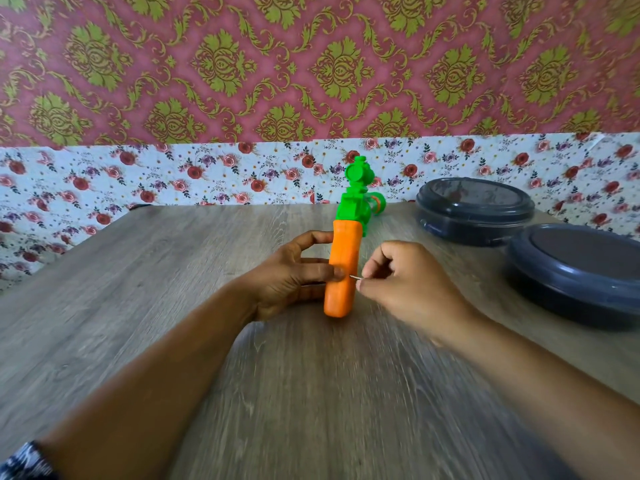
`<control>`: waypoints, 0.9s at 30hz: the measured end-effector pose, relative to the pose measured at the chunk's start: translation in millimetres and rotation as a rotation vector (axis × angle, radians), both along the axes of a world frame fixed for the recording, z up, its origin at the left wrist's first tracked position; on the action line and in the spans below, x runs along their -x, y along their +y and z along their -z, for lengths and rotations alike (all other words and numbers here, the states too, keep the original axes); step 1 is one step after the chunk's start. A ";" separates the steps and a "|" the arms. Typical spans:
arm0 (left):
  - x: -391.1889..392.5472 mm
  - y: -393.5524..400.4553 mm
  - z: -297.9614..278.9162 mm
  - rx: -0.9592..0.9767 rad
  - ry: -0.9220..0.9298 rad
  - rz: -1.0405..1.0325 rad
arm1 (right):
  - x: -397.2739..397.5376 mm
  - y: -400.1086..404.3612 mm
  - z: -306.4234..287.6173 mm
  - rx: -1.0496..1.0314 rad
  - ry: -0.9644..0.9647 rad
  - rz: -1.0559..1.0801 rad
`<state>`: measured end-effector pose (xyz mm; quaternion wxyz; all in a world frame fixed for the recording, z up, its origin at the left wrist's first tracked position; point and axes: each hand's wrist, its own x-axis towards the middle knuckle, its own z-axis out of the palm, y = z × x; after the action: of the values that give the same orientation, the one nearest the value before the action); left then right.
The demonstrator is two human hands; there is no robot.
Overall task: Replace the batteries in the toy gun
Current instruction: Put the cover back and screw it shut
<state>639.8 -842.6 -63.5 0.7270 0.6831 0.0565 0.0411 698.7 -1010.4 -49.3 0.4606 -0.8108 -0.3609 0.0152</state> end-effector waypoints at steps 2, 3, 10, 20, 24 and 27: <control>0.7 0.6 -0.3 -0.008 0.005 0.013 | -2.0 -3.4 1.8 0.203 -0.551 0.005; 0.4 0.8 -0.2 -0.010 0.006 0.022 | -2.8 -4.8 2.1 0.262 -0.760 0.010; 0.3 3.9 1.9 0.033 0.002 0.041 | -4.9 -9.8 3.3 0.269 -1.079 -0.108; 0.8 4.5 1.6 0.038 0.002 0.064 | -6.1 -8.3 5.0 0.277 -1.342 -0.065; 1.6 2.0 0.6 0.018 -0.004 0.039 | -2.1 -0.9 8.8 0.139 -0.762 -0.016; 1.8 0.4 0.0 0.016 0.006 0.030 | -3.3 6.8 2.6 -0.086 0.101 -0.022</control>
<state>638.0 -842.2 -63.5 0.7327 0.6782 0.0487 0.0275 702.0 -1003.6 -51.9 0.5125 -0.7844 -0.3465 0.0454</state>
